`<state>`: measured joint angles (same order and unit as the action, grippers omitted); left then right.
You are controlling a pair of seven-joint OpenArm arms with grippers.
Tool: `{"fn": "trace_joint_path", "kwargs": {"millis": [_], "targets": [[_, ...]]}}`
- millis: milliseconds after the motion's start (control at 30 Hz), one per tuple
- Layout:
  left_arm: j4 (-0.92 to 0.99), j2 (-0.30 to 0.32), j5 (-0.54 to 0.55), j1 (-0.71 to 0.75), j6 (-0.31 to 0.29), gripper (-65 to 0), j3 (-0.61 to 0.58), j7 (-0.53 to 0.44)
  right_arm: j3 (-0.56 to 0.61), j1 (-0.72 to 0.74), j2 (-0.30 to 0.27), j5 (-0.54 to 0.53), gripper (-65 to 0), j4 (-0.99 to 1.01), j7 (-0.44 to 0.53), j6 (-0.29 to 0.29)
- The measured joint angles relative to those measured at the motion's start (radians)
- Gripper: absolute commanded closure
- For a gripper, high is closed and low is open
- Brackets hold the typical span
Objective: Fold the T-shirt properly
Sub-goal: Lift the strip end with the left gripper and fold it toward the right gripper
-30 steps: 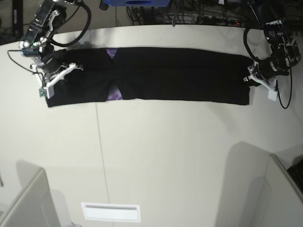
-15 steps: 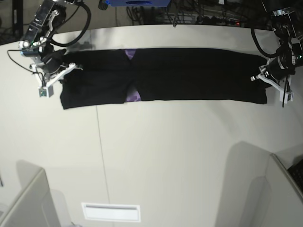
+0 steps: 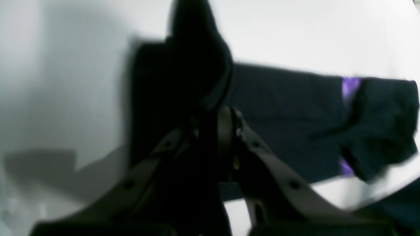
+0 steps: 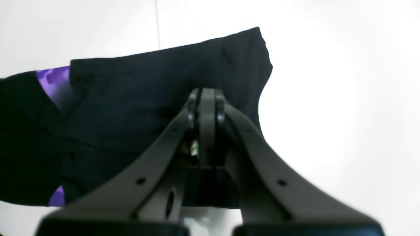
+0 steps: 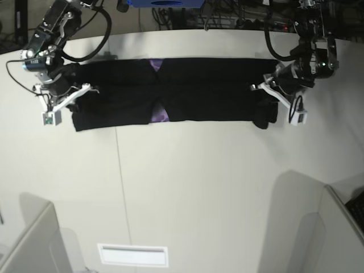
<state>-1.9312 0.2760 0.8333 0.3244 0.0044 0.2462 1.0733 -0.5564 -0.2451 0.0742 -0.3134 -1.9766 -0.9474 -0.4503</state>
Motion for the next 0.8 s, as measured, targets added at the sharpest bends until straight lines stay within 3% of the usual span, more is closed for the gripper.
{"fn": "trace_joint_path", "kwargs": {"millis": [333, 500, 800], "targets": [[0.002, -0.103, 0.0, -0.076, 0.019, 0.0, -0.21, 0.0, -0.032, 0.001, 0.003, -0.002, 0.0, 0.0, -0.002, 0.0], [0.003, -0.104, -0.013, -0.101, 0.128, 0.0, -0.306, -0.004, -0.107, 0.015, 0.003, 0.003, 0.0, 0.0, -0.007, 0.0], [0.013, -0.12, -0.003, -0.159, 0.154, 0.0, -0.383, -0.007, -0.137, 0.014, 0.0, -0.026, 0.0, 0.0, -0.006, 0.0]]}}
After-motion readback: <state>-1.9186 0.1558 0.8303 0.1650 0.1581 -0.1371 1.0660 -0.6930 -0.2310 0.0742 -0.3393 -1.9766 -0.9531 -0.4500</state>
